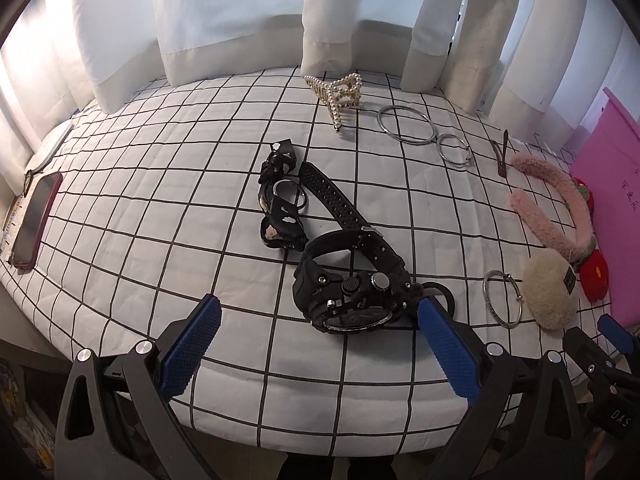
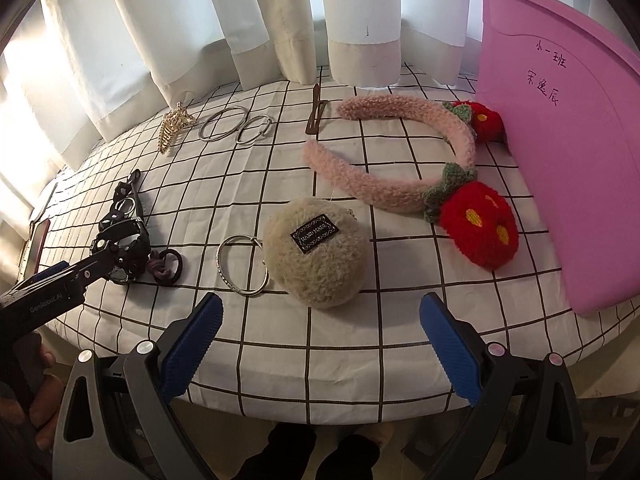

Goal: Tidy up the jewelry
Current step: 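Reach the left tool to the black watch while the right tool reaches the beige pom-pom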

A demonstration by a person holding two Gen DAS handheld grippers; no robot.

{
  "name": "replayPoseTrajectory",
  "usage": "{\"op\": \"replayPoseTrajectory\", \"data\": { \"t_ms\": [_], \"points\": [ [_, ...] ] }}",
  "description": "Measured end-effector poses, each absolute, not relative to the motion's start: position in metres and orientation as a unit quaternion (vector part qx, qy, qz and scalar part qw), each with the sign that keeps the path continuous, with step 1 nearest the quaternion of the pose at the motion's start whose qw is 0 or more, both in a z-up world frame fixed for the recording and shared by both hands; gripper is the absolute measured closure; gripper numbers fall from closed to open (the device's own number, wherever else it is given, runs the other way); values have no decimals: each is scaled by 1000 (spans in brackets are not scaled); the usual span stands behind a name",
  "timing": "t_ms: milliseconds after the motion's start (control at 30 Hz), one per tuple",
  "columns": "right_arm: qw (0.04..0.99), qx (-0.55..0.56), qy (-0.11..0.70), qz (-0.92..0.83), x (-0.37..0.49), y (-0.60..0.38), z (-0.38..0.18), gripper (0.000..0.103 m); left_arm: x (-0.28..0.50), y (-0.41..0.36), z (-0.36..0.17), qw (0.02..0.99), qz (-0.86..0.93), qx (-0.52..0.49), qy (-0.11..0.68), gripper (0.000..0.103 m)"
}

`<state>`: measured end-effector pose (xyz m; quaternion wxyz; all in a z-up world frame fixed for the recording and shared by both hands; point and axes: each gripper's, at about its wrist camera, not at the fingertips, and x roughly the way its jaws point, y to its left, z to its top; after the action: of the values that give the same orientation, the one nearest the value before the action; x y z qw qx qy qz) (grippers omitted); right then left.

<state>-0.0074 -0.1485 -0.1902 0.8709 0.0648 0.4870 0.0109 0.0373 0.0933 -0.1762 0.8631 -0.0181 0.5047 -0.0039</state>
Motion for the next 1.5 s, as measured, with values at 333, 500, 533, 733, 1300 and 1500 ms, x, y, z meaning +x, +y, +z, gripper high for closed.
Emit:
{"op": "replayPoseTrajectory", "data": {
  "t_ms": [333,500,533,733,1300,1500],
  "points": [
    [873,69,484,0,10,-149,-211,9,48,86,-195,868,-10,-20,496,6],
    [873,69,483,-12,22,-154,-217,9,53,86,-201,871,-6,-16,491,6],
    [872,68,484,-13,25,-154,-219,9,54,86,-203,871,-6,-16,491,6],
    [876,42,480,-19,35,-150,-225,9,56,86,-209,877,2,-13,481,6],
    [899,44,435,-13,34,-151,-230,8,56,86,-218,888,9,-6,459,5],
    [896,34,442,-7,36,-150,-227,11,51,81,-212,893,-8,0,450,33]
  ]
}}
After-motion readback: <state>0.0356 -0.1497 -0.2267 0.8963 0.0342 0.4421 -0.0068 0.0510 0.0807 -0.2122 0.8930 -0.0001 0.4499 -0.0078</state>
